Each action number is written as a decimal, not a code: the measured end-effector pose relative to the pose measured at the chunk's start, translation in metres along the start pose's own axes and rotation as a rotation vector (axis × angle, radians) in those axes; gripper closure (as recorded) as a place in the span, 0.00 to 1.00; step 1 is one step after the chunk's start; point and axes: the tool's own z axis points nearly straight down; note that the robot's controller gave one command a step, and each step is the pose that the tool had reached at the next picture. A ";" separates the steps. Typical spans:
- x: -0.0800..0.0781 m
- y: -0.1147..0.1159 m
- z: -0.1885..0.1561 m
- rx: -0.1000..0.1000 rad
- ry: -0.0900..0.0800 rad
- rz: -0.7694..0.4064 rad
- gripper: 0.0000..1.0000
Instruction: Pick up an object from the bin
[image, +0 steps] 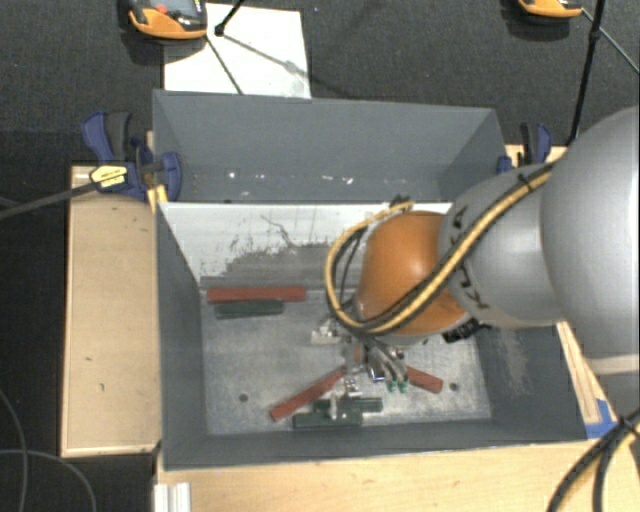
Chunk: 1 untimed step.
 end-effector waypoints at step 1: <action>0.022 0.013 0.007 0.006 -0.014 -0.037 1.00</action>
Offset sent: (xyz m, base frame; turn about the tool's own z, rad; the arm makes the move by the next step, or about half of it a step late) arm 0.0000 0.0000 0.0000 0.0000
